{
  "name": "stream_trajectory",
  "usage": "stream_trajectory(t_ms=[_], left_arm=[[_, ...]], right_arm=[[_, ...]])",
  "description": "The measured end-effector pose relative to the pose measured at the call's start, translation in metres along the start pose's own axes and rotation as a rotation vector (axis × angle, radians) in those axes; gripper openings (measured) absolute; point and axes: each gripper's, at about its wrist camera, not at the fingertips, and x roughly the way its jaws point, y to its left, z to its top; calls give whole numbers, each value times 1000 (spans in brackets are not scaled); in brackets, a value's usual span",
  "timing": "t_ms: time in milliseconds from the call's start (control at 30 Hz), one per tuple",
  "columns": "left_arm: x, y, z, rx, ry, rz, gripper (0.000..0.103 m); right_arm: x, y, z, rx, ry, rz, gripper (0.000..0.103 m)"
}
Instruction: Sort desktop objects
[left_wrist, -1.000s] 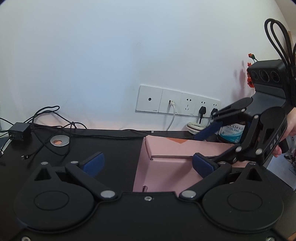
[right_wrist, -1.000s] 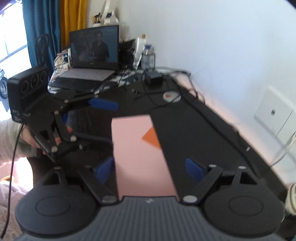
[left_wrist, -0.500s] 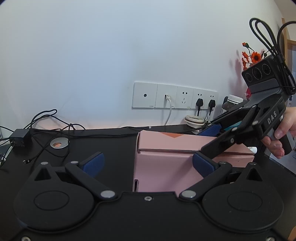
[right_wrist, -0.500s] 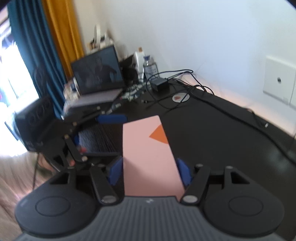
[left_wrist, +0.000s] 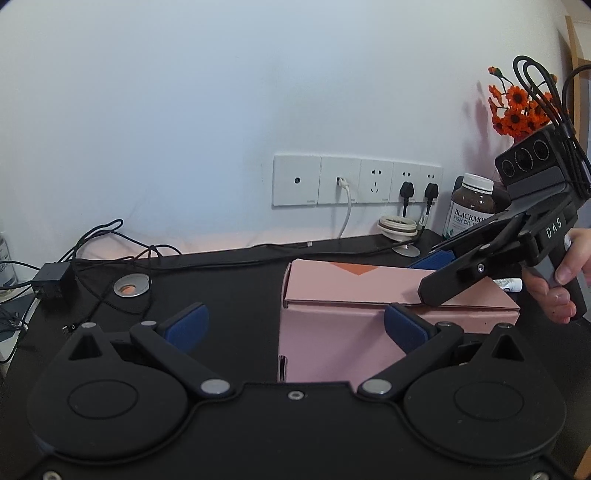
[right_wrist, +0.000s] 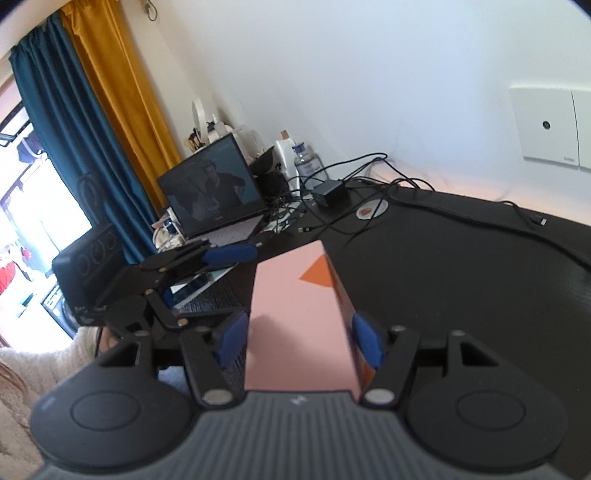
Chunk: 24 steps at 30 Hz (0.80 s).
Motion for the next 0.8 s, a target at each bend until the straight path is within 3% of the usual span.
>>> stream_trajectory(t_ms=[300,533,800], left_arm=[[-14,-41,-16,283,-135,137,103],[-20,-84,-42,750,-319,319,103],[-24,-99,-57,1158,-417,273,103]], right_arm=[[-3,3,-7,-4,-34,5,63],[-3,-9,-7,81,-40,58,63],[-2,-24,-8,160,-69,131,63]])
